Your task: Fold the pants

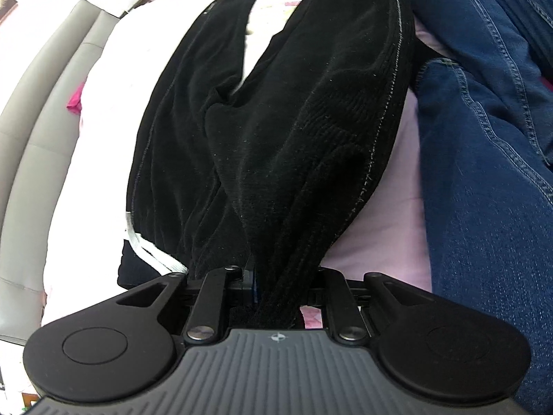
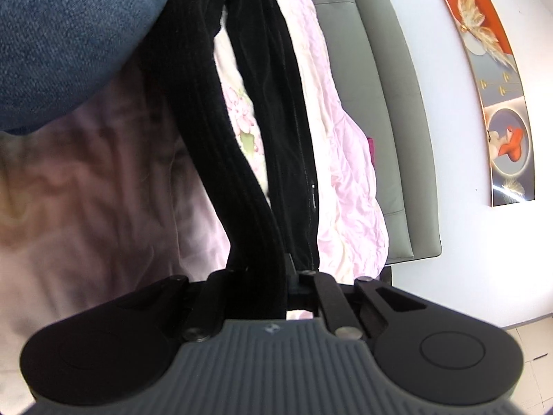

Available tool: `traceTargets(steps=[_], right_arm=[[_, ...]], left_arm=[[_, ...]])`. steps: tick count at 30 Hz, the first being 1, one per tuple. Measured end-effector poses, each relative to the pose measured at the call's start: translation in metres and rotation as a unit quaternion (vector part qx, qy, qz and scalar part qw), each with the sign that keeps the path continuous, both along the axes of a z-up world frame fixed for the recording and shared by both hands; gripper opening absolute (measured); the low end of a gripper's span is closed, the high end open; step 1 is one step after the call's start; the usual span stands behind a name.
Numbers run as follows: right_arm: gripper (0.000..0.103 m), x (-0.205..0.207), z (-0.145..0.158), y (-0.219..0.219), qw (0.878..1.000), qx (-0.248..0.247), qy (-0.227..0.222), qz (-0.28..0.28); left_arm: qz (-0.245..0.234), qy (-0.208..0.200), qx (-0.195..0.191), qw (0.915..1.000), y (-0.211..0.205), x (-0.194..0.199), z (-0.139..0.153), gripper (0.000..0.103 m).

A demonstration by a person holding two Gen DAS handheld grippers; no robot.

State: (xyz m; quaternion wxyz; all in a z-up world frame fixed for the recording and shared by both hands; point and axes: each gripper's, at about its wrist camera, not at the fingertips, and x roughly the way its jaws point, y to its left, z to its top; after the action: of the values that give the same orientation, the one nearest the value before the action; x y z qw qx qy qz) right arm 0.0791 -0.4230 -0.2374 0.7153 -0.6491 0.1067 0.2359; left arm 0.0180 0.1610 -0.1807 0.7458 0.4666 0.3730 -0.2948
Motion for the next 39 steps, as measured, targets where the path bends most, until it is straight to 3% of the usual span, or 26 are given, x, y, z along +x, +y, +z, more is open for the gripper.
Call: traceTargets(steps=[2,3,6,12,20,25,29,33,36,39], right_arm=[[0.003,-0.003,0.000,0.000,1.000,-0.005,0.009,0.001],[0.003,0.018,0.003,0.003,1.000,-0.009,0.017,0.002],[0.003,0.031,0.007,0.004,0.999,-0.022,0.030,0.010],[0.003,0.076,0.030,0.015,1.000,-0.021,0.014,0.007],[0.003,0.164,0.052,0.034,0.998,-0.059,0.023,0.005],[0.004,0.236,0.055,0.052,0.989,-0.087,0.123,-0.008],[0.004,0.292,0.034,0.076,0.977,-0.122,0.172,-0.025],[0.008,0.351,0.018,0.104,0.967,-0.124,0.214,-0.057],[0.010,0.380,0.005,0.113,0.959,-0.119,0.244,-0.085],[0.020,0.416,-0.001,0.115,0.956,-0.102,0.247,-0.119]], left_arm=[[0.006,0.015,-0.011,0.9998,0.004,0.005,-0.001,0.017],[0.010,0.024,-0.018,0.9995,0.006,0.010,-0.001,0.017],[0.021,0.043,-0.040,0.9981,0.017,0.029,0.005,0.017],[0.049,0.039,-0.088,0.9941,0.043,0.095,0.037,0.018],[0.060,0.060,-0.104,0.9909,0.062,0.198,0.049,0.018],[0.081,0.111,-0.115,0.9838,0.075,0.264,0.025,0.019],[0.105,0.146,-0.125,0.9758,0.085,0.306,0.011,0.019],[0.136,0.173,-0.141,0.9653,0.103,0.336,0.007,0.020],[0.163,0.186,-0.151,0.9571,0.113,0.351,-0.002,0.027],[0.213,0.180,-0.159,0.9471,0.134,0.364,-0.013,0.050]])
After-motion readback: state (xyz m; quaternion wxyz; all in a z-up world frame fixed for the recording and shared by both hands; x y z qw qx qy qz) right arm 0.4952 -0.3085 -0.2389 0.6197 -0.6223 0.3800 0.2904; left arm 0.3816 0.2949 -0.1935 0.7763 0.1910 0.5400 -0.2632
